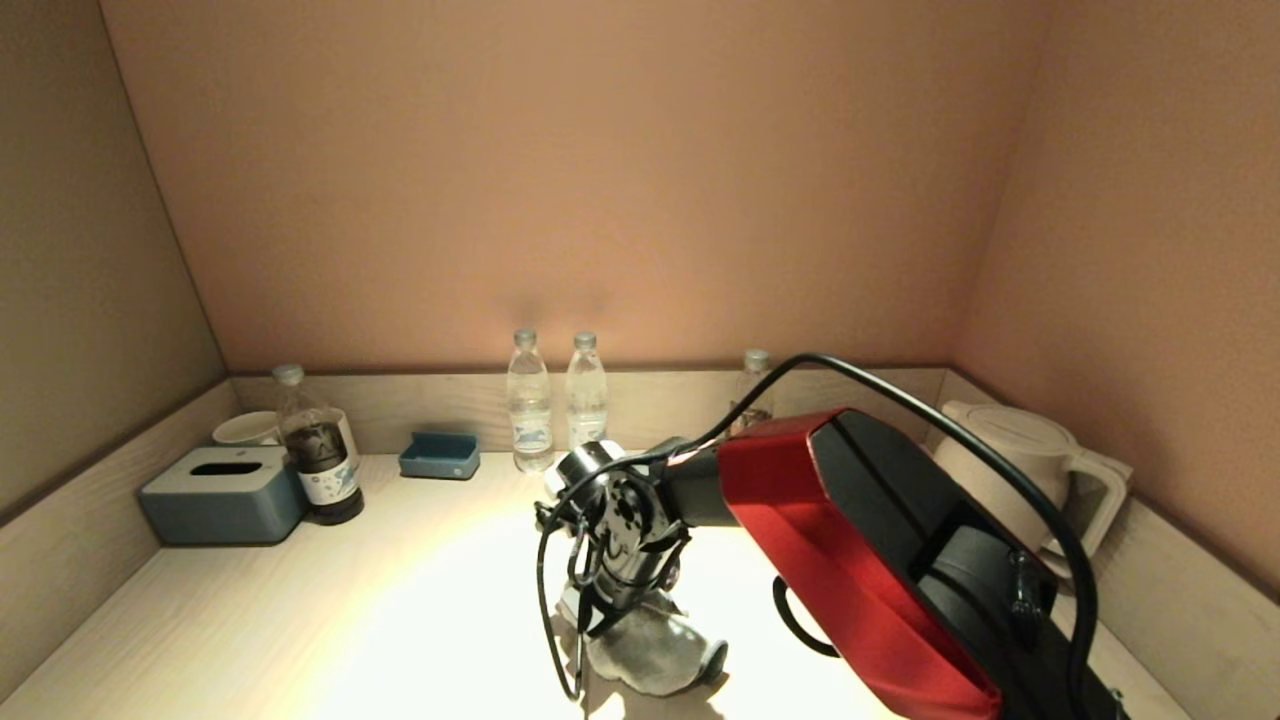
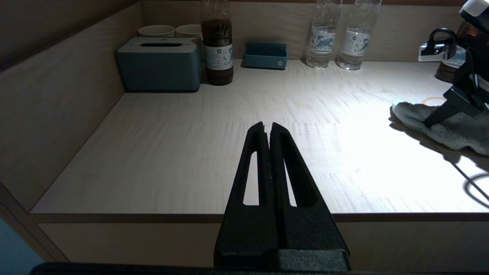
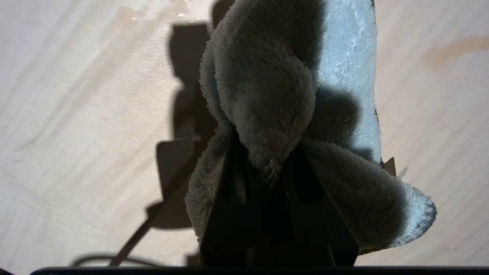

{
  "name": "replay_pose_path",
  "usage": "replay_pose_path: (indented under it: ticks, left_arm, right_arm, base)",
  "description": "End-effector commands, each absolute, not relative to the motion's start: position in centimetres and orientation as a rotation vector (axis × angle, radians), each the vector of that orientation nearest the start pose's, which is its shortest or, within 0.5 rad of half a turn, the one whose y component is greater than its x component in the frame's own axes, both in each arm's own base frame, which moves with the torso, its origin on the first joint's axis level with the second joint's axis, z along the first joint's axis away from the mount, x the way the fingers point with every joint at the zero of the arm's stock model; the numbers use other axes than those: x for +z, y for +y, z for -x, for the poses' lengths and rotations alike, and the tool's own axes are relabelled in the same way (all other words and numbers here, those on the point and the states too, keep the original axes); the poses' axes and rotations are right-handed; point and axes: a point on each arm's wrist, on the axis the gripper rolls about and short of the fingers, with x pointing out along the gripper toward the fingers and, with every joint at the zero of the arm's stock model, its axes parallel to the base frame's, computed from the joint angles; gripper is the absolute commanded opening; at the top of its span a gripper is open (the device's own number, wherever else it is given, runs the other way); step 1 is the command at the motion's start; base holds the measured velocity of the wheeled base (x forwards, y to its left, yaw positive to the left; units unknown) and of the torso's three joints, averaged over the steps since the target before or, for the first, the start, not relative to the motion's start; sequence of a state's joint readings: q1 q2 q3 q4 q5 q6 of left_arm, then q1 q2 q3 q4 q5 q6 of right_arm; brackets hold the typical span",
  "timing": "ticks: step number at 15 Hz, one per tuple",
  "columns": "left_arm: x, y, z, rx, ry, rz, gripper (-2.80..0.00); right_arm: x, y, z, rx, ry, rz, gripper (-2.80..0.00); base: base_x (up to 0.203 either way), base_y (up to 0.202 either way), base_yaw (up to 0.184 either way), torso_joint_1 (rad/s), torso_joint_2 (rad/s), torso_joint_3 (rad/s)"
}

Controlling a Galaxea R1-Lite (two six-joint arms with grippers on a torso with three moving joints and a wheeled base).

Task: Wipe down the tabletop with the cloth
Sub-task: Sweep the stains on the table

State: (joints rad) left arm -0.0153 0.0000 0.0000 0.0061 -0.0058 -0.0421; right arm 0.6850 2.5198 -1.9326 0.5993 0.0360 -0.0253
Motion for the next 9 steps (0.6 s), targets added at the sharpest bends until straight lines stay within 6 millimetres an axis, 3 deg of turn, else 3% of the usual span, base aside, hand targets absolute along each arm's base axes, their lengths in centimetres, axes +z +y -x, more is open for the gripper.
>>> replay_pose_path:
  ticks: [1, 3, 6, 9]
  left_arm:
    - [7.5, 0.0, 2.3, -0.021, 0.007, 0.043, -2.8]
    - [7.5, 0.0, 2.3, -0.021, 0.007, 0.043, -2.8]
    - [7.5, 0.0, 2.3, -0.021, 0.007, 0.043, -2.8]
    - [7.5, 0.0, 2.3, -0.02, 0.007, 0.043, -2.8]
  right_arm:
    - [4.6, 27.5, -37.7, 0.596, 1.17, 0.38, -2.8]
    - [4.7, 27.0, -37.8, 0.585, 1.185, 0.377, -2.8]
    - [5.7, 22.7, -39.5, 0.496, 1.242, 0.327, -2.8]
    - [6.3, 21.0, -39.9, 0.462, 1.266, 0.308, -2.8]
  base:
    - [0.0, 0.0, 0.0, 0.0, 0.0, 0.0]
    - [0.0, 0.0, 0.0, 0.0, 0.0, 0.0]
    - [0.0, 0.0, 0.0, 0.0, 0.0, 0.0]
    - [0.0, 0.0, 0.0, 0.0, 0.0, 0.0]
